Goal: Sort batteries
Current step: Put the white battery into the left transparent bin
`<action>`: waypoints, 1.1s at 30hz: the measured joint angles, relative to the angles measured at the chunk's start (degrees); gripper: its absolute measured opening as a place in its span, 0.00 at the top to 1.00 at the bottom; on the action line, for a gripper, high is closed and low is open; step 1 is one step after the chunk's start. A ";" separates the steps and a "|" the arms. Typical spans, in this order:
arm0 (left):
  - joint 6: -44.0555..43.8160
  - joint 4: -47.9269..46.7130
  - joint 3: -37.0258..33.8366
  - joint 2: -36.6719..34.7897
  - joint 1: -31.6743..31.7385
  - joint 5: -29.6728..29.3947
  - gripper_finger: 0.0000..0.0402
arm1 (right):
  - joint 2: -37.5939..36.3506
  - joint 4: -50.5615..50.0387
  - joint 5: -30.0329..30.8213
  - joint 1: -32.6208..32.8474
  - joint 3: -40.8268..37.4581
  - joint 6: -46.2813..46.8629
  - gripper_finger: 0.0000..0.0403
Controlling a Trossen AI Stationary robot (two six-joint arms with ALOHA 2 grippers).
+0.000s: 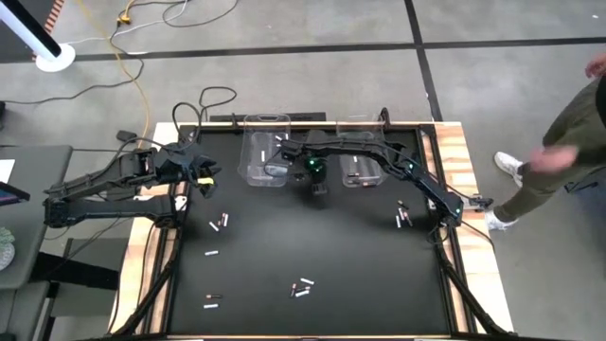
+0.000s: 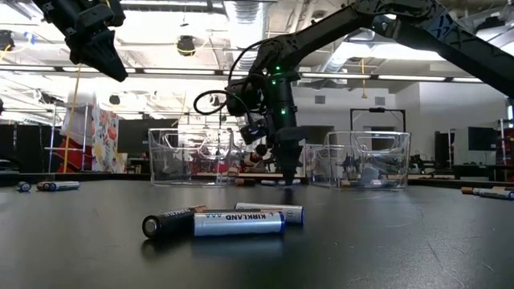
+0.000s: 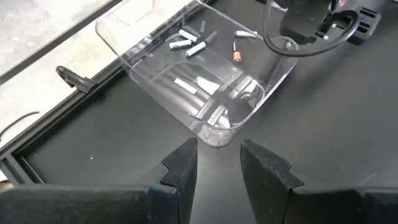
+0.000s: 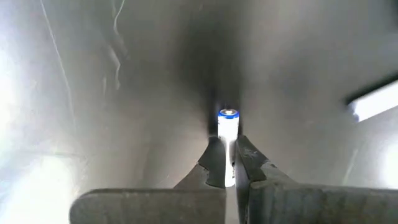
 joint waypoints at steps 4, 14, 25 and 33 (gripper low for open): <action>-0.07 0.00 0.00 0.00 0.00 0.00 0.71 | -0.89 -3.55 0.00 0.12 0.01 3.98 0.97; -0.07 0.04 0.00 -0.02 0.00 0.00 0.71 | -12.38 -0.17 -0.01 0.56 0.10 11.13 0.97; -0.07 0.59 0.00 -0.02 0.00 -0.01 0.71 | -21.25 21.91 -2.44 -2.41 2.23 20.69 0.97; -0.07 0.57 0.00 -0.01 0.00 0.00 0.71 | -9.59 21.42 -4.99 -2.19 18.12 19.81 0.98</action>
